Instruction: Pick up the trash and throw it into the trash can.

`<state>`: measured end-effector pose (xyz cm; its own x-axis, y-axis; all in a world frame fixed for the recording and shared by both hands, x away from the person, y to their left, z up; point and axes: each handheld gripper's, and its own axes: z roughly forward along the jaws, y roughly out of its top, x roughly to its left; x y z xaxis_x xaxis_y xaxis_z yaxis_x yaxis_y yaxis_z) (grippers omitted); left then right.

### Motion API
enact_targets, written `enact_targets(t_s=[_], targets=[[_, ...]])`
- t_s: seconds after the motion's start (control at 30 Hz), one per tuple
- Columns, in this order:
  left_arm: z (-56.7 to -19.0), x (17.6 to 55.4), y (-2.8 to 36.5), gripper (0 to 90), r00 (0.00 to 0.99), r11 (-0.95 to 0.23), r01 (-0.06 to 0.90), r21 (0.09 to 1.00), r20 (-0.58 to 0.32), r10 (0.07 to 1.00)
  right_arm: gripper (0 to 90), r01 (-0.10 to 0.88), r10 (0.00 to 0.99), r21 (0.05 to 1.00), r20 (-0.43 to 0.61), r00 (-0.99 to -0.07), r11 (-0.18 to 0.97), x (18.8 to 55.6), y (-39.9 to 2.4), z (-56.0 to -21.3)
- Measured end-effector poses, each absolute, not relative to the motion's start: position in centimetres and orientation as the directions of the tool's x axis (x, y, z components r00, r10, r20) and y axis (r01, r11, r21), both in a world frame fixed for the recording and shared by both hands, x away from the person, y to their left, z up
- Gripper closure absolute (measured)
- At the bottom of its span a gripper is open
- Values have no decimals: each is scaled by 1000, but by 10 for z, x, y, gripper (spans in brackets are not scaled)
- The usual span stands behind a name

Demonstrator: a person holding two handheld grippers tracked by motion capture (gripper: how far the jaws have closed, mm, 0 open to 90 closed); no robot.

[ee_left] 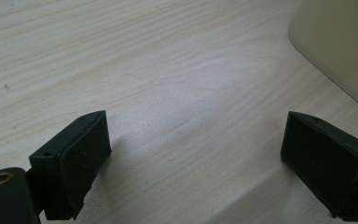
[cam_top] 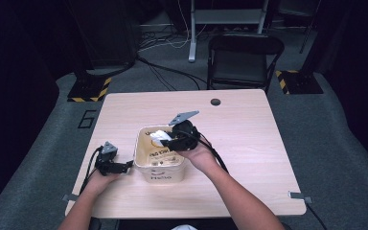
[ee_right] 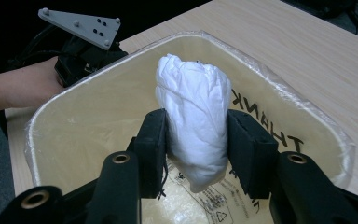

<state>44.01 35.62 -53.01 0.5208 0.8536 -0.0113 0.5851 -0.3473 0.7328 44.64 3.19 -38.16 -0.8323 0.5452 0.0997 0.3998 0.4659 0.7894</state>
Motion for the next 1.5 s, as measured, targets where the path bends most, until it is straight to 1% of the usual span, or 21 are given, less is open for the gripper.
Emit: enact_targets(t_s=[0.17,0.3,0.43,0.53,0.67,0.7,0.8,0.97,1.13,1.17,1.27,1.4,1.5], targets=[[-530,440,356,80,522,-350,584,732,-9,853,577,396,543,791,97,-834,467,447,39,-388],[-530,440,356,80,522,-350,585,731,-10,853,577,388,537,780,79,-840,492,447,43,-394],[-530,440,357,80,522,-352,586,730,-8,853,584,402,539,775,94,-837,488,446,45,-398],[-530,440,356,80,521,-348,585,733,-11,853,584,391,531,776,86,-843,495,448,45,-399],[-530,440,356,80,522,-350,584,732,-8,853,541,402,538,775,97,-837,487,448,45,-398],[-530,440,356,80,522,-350,584,732,-8,853,537,385,529,779,82,-845,495,448,45,-396],[-530,440,357,80,523,-350,584,732,-9,852,514,379,532,785,74,-843,490,447,43,-393],[-530,439,357,80,527,-357,581,731,-5,850,501,374,536,792,71,-841,482,443,39,-389],[-530,439,356,80,522,-347,581,736,-10,853,482,366,548,793,49,-835,487,440,26,-381],[-530,439,357,80,523,-349,582,735,-10,852,468,373,565,801,54,-824,469,438,17,-377],[-530,439,357,80,522,-347,585,733,-12,853,457,373,575,808,53,-816,455,437,10,-375],[-530,438,356,80,522,-347,584,733,-12,853,401,377,606,812,36,-794,446,437,-11,-371],[-530,438,356,80,521,-346,584,734,-12,853,403,390,631,814,37,-775,431,437,-25,-373]])
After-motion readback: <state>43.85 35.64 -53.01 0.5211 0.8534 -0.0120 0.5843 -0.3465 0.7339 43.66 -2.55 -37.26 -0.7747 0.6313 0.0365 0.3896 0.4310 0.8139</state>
